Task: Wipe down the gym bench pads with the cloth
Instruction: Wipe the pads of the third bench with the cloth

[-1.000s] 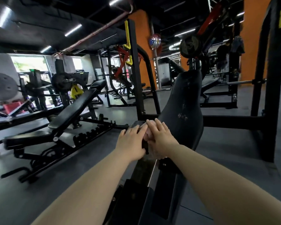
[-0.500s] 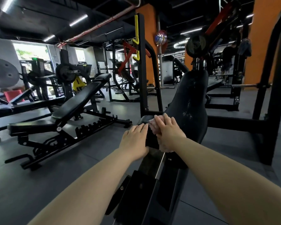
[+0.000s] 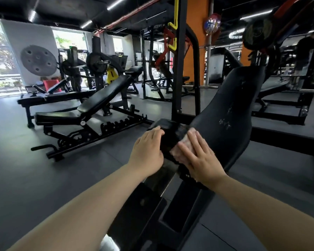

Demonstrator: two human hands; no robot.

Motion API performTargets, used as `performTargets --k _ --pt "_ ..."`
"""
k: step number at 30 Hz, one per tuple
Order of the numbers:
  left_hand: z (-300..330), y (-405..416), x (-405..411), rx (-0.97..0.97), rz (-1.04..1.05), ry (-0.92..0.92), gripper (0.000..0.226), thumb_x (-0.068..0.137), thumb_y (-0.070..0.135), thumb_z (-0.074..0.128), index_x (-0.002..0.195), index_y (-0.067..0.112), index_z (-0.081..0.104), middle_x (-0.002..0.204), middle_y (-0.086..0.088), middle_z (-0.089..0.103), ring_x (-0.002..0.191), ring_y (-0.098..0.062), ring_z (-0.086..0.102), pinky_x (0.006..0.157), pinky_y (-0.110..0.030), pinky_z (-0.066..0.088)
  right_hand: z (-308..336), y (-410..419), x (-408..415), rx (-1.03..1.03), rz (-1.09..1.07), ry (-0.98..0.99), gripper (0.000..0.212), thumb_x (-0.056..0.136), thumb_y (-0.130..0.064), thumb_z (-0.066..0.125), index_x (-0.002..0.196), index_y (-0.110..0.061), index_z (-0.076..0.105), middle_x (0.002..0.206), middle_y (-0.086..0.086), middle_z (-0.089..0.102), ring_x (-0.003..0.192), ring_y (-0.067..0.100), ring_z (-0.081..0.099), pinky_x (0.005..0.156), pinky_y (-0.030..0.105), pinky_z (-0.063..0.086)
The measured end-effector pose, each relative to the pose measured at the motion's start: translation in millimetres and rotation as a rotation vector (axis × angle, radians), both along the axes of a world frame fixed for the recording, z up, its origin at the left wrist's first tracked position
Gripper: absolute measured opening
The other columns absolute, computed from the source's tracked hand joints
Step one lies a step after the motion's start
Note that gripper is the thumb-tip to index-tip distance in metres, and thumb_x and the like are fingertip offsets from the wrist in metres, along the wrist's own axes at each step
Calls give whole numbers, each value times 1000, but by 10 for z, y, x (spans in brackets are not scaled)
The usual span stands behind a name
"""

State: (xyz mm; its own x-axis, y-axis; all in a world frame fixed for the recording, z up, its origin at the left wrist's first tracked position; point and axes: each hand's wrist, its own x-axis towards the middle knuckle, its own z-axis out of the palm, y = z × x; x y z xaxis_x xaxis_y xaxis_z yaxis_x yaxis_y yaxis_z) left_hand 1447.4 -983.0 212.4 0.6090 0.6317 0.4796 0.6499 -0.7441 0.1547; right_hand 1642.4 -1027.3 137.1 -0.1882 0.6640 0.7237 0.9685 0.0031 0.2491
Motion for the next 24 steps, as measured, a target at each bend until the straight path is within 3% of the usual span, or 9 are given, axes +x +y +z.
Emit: performTargets --k 4,6,9,12,15,19,22,24 --pt "-2 -96 99 -48 76 -61 62 89 4 50 144 15 25 154 1 22 141 -15 22 114 -31 21 -58 8 190 -62 17 -213 92 68 -42 77 143 -21 28 146 25 22 134 50 21 103 62 27" --pt "17 -141 150 -50 139 -96 61 88 4 50 144 15 28 151 1 28 138 -17 26 111 -31 22 77 77 167 -45 76 -254 88 74 -38 71 145 -22 23 147 23 20 136 52 20 105 62 20" --pt "35 -209 224 -63 220 -133 56 87 3 50 140 13 33 146 -1 36 134 -20 31 109 -32 26 366 207 8 80 215 -203 73 79 -29 62 144 -20 30 145 20 36 134 47 28 105 57 19" --pt "9 -250 318 -77 308 -233 48 86 4 50 133 12 43 139 -4 43 128 -24 37 106 -38 33 541 286 -94 104 342 -91 73 75 -27 75 140 -17 44 139 18 49 129 45 41 105 52 25" --pt "-63 -317 418 -78 428 -243 56 89 4 48 142 12 35 147 -4 32 136 -24 28 111 -39 27 468 329 -10 86 432 -126 62 79 -29 63 137 -16 48 142 19 45 132 47 36 107 55 22" --pt "-166 -484 631 -51 518 -210 67 86 -1 46 147 10 23 151 -5 25 138 -23 22 114 -34 21 147 432 319 119 529 -345 55 80 -31 57 132 -14 52 147 18 30 134 48 22 111 61 17" --pt "-227 -601 800 -48 587 -253 69 84 -4 44 147 10 23 151 -6 25 137 -24 22 114 -33 19 -118 476 577 125 566 -445 52 86 -33 38 132 -15 53 148 12 25 135 42 21 112 56 13" --pt "-250 -673 899 -47 642 -266 70 83 -7 44 147 11 24 151 -5 26 136 -25 23 113 -32 19 -240 490 691 121 595 -481 53 85 -32 37 130 -14 57 149 10 26 136 38 23 115 53 9"
